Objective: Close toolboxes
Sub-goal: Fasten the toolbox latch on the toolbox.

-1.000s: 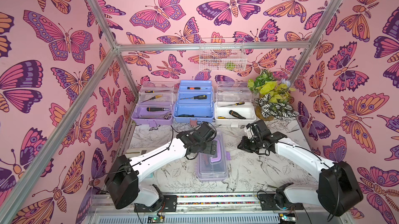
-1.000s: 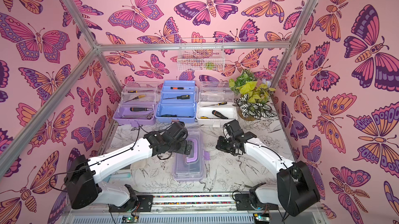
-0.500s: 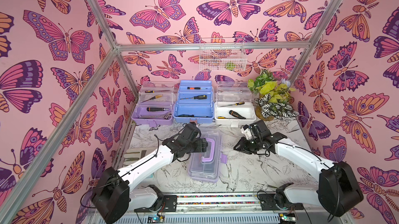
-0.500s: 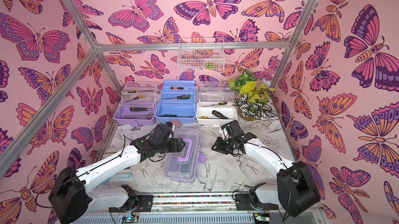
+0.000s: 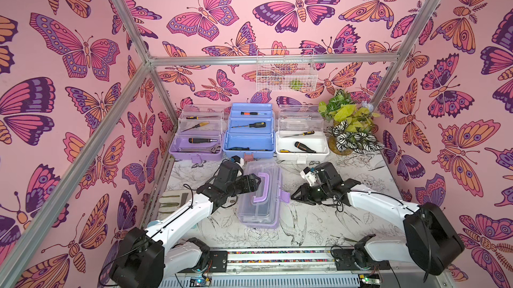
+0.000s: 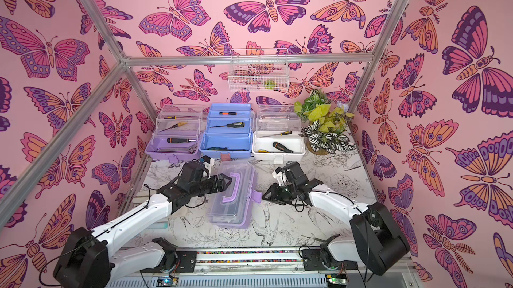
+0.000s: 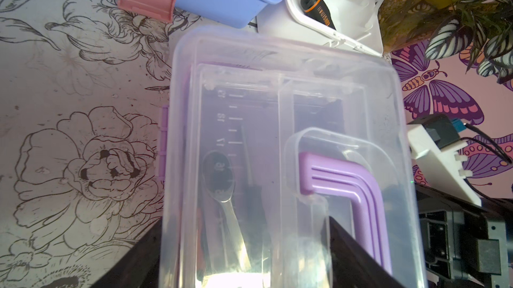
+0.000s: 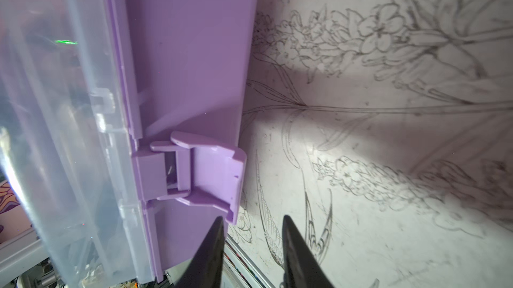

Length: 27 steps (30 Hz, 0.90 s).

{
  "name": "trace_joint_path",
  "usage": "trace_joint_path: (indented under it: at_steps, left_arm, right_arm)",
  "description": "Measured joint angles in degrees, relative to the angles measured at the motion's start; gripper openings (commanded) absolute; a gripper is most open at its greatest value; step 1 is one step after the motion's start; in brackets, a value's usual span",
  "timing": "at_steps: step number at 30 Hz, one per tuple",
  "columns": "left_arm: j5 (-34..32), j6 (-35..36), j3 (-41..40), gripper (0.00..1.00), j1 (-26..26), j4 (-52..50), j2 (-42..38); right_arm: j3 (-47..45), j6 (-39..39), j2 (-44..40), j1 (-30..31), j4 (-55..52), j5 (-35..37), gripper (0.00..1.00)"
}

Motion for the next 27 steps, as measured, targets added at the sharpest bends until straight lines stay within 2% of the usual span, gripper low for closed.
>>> trace_joint_path:
  at_steps: [5,13,17,23,27]
  left_arm:
    - [0.0,0.0,0.0,0.71,0.0,0.2,0.0]
    - [0.1,0.1,0.4,0.72,0.0,-0.2,0.3]
    - [0.2,0.7,1.6,0.72,0.0,-1.8,0.9]
    - [-2.5,1.8,5.6,0.79,-2.0,-6.9,2.7]
    - [-5.5,2.5,8.7,0.86,-4.5,-10.6,4.6]
  right_arm:
    - [0.0,1.4,3.4,0.9,4.6,-0.8,0.35]
    - [1.2,1.6,7.6,0.9,6.3,-0.8,0.13]
    - [1.8,1.3,6.3,1.1,4.9,-0.3,0.08]
    - [3.3,0.8,2.3,1.1,-2.0,3.2,0.08]
    - [3.7,0.0,0.2,1.1,-4.8,4.3,0.17]
